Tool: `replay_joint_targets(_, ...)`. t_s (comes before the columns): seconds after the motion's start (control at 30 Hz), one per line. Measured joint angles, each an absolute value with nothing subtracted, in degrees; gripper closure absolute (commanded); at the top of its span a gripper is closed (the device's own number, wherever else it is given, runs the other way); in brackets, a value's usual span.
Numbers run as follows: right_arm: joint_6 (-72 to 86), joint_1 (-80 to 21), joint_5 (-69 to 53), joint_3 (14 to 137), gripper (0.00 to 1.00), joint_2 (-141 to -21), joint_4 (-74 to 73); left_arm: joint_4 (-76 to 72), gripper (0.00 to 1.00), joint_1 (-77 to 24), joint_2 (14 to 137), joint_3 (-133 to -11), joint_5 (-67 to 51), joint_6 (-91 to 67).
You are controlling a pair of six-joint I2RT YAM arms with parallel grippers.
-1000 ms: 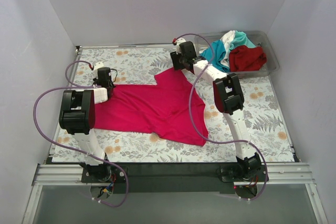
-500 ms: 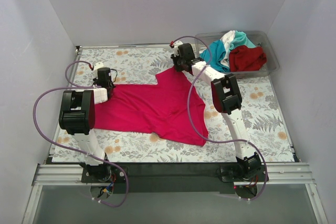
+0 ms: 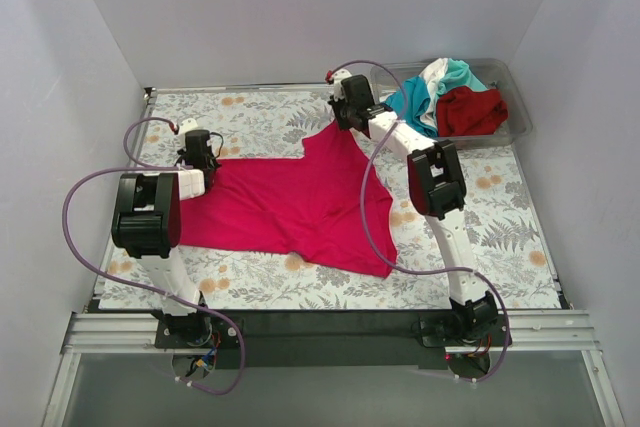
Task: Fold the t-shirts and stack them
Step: Fold the tshirt
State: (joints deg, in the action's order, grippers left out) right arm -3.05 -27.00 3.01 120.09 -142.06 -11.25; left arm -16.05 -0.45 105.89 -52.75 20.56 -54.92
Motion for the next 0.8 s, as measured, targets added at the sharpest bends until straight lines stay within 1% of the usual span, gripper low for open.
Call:
replay_joint_targets(0.13,-3.3,-27.0,2.8,117.4,0.99,-135.9,-11.5,-16.8,1.00,-0.4,105.4,-52.6,20.2,-54.9)
replay_joint_targets(0.23,-3.2,-27.0,1.9,112.3,0.99,-129.6,-9.7,-17.3,1.00,-0.4,105.0,-52.4,20.2,-54.9)
replay_joint_targets(0.3,-3.1,-27.1,0.8,107.2,0.99,-125.0,-7.7,-17.8,1.00,-0.4,104.8,-52.1,20.2,-54.9)
replay_joint_targets(0.37,-2.9,-27.5,0.0,101.8,0.99,-120.7,-5.8,-18.3,0.98,-0.4,104.5,-51.7,20.1,-55.0)
replay_joint_targets(0.5,-2.7,-29.0,-0.1,91.4,0.99,-114.0,-3.0,-18.9,0.97,-0.4,103.7,-50.8,19.5,-55.3)
replay_joint_targets(0.63,-1.8,-32.7,0.8,78.3,0.99,-106.5,0.4,-20.3,0.97,-0.4,102.0,-49.0,18.7,-55.7)
replay_joint_targets(0.8,-1.3,-37.9,4.2,67.4,0.99,-96.7,1.9,-22.3,0.97,-0.4,98.7,-46.4,17.7,-56.2)
